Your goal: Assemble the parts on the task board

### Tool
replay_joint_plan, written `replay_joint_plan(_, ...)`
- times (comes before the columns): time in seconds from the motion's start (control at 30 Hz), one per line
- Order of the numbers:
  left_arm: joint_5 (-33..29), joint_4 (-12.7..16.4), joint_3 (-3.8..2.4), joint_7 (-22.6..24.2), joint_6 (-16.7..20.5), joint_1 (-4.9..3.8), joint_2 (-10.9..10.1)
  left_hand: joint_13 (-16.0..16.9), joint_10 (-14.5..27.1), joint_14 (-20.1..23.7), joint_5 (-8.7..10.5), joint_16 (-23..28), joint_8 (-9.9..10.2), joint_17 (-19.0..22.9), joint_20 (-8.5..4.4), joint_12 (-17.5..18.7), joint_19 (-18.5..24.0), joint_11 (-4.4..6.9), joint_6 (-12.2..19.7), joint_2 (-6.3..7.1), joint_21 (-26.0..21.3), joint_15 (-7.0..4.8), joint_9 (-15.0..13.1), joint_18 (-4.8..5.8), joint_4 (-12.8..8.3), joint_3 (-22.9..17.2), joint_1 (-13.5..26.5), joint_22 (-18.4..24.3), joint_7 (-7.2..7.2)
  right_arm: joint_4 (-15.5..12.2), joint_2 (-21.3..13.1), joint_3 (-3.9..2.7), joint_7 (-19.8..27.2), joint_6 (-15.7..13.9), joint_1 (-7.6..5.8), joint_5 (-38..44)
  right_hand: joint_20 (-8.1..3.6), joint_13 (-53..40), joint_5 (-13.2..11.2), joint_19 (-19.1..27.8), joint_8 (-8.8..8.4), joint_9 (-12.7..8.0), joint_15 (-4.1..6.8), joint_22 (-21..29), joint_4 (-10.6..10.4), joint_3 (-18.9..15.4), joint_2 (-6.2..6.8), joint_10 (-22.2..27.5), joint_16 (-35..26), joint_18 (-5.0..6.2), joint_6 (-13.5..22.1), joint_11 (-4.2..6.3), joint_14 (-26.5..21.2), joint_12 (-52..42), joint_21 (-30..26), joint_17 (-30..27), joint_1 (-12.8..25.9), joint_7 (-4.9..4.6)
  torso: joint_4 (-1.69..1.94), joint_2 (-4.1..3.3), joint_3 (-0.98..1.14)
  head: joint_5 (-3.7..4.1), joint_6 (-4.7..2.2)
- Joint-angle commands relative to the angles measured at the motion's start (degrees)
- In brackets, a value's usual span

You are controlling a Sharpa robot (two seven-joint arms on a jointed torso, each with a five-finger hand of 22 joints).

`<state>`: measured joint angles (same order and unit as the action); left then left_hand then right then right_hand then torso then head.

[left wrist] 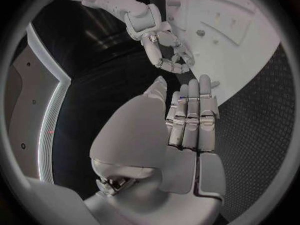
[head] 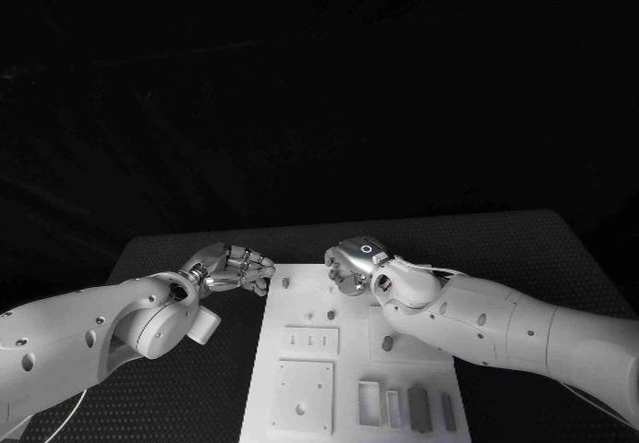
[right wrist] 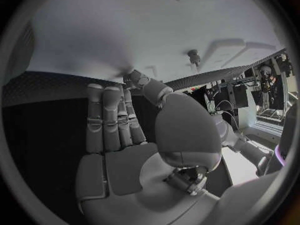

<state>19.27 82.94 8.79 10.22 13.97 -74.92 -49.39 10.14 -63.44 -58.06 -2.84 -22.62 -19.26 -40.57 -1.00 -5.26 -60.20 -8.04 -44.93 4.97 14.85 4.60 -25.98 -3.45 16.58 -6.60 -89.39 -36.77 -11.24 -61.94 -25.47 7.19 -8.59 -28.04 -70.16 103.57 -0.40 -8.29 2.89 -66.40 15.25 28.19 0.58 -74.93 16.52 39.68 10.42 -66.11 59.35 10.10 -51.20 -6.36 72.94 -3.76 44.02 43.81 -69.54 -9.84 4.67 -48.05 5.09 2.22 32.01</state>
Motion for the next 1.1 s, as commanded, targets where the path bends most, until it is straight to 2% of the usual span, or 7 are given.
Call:
replay_joint_plan(0.03, -0.2, 0.1, -0.03, 0.3, -0.2, -0.07, 0.0, 0.1, 0.0, -0.5, -0.1, 0.4, 0.3, -0.1, -0.11, 0.2, 0.4, -0.36, 0.1, -0.09, -0.2, 0.01, 0.0, -0.6, 0.1, -0.4, 0.5, -0.1, -0.26, -0.8, -0.3, -0.03, -0.3, -0.6, -0.21, -0.2, 0.25, 0.1, -0.1, -0.2, -0.2, -0.1, -0.45, -0.8, -0.1, 0.0, 0.59, 0.4, 0.1, 4.9, 0.2, -0.06, 0.0, 0.0, -0.2, -0.1, 0.2, -0.01, -0.07, 0.02, 0.02, 0.0, -0.04)
replay_joint_plan(0.3, -0.2, 0.2, -0.03, 0.3, 0.0, -0.07, -0.3, 0.1, 0.0, -0.5, -0.1, 0.4, 0.3, -0.1, -0.11, 0.2, 0.4, -0.37, 0.1, -0.04, -0.2, 0.01, 0.0, -0.61, 0.1, -0.4, 0.5, -0.1, -0.26, -5.0, -3.2, -0.1, -0.4, -0.7, -1.71, -1.2, 0.25, 0.4, -0.1, -0.3, -0.07, -0.1, -0.49, -0.7, -0.2, 0.1, 1.15, 0.5, 0.2, 4.9, 0.1, -0.11, 0.0, -0.1, -0.2, -0.2, 0.5, 0.0, -0.11, 0.04, 0.03, 0.04, -0.26)
replay_joint_plan(0.5, -0.2, -0.2, -0.04, 0.5, 0.2, -0.08, -0.5, 0.1, 0.0, -0.5, -0.1, 0.5, 0.3, -0.2, -0.11, 0.3, 0.4, -0.36, 0.1, -0.02, -0.2, 0.01, 0.0, -0.61, 0.0, -0.4, 0.5, -0.1, -0.26, -9.6, -6.4, -0.71, -0.6, 0.1, -3.08, -3.2, 0.23, 0.5, -0.1, -0.6, 0.09, -0.1, -0.45, -0.7, -0.7, 0.1, 1.38, 0.2, 0.4, 4.9, 0.0, -0.06, 0.2, -0.2, -0.1, -0.2, 1.1, 0.04, -0.34, 0.12, 0.13, 0.05, -0.56)
replay_joint_plan(0.63, -0.2, -1.2, -0.03, 0.6, 0.1, -0.07, -0.2, 0.1, 0.0, -0.5, -0.1, 0.5, 0.3, -0.2, -0.11, 0.3, 0.4, -0.36, 0.1, -0.01, -0.2, 0.01, 0.0, -0.61, 0.0, -0.4, 0.5, -0.1, -0.25, -13.1, -9.2, -1.0, -0.9, 1.4, -3.87, -4.3, 0.02, 0.4, -0.1, -1.0, 0.27, -0.2, -0.09, -0.8, -0.9, 0.3, 1.19, -1.1, 0.8, 4.9, -0.1, 0.32, 0.5, -0.8, 0.1, -0.1, 1.4, 0.11, -0.8, 0.41, 0.33, -0.14, -0.79)
replay_joint_plan(0.87, -0.2, -3.3, -0.01, 1.0, -0.1, -0.03, 0.6, 0.1, -0.1, -0.5, -0.1, 0.5, 0.3, -0.2, -0.11, 0.3, 0.4, -0.36, 0.1, -0.06, -0.2, 0.0, 0.0, -0.62, 0.0, -0.4, 0.5, -0.1, -0.23, -17.6, -14.5, -2.1, -0.4, 4.0, -3.95, -6.4, -0.22, -0.1, -0.1, -1.4, 0.6, -0.2, 0.76, -0.8, -1.6, 0.1, 1.19, -3.8, 1.1, 4.9, -0.3, 1.21, 0.9, -1.8, 0.3, -0.2, 2.3, 0.23, -1.54, 1.15, 0.6, -0.14, -1.11)
replay_joint_plan(1.0, -0.2, -4.1, -0.01, 1.4, -0.6, 0.01, 0.8, 0.2, -0.2, -0.5, -0.1, 0.6, 0.3, -0.3, -0.11, 0.3, 0.4, -0.32, 0.0, -0.17, -0.2, 0.0, 0.0, -0.62, 0.0, -0.5, 0.5, -0.2, -0.23, -20.2, -17.4, -2.83, -0.3, 7.4, -3.95, -7.2, -0.18, 0.1, -0.2, -1.3, 0.6, -0.3, 0.73, -0.7, -2.9, -0.1, 2.09, -3.4, 0.9, 4.9, -0.1, 1.25, 0.7, -1.4, 0.1, -0.4, 3.7, 0.17, -2.04, 1.58, 0.81, -0.14, -1.35)
replay_joint_plan(1.1, -0.2, -4.9, 0.0, 1.6, -0.6, 0.07, 1.0, 0.2, -0.4, -0.5, -0.1, 0.6, 0.2, -0.4, -0.11, 0.3, 0.4, -0.26, -0.1, -0.25, -0.3, 0.0, 0.0, -0.62, 0.0, -0.5, 0.4, -0.2, -0.2, -21.0, -19.1, -2.89, -0.4, 9.1, -3.97, -6.9, 0.23, 0.6, -0.1, -0.1, 0.66, -0.3, 0.08, -0.4, -4.1, 0.0, 3.31, -1.7, 0.0, 4.86, -0.1, 0.48, -0.8, -0.3, -0.8, -0.9, 4.8, 0.19, -2.41, 1.92, 0.98, -0.19, -1.21)
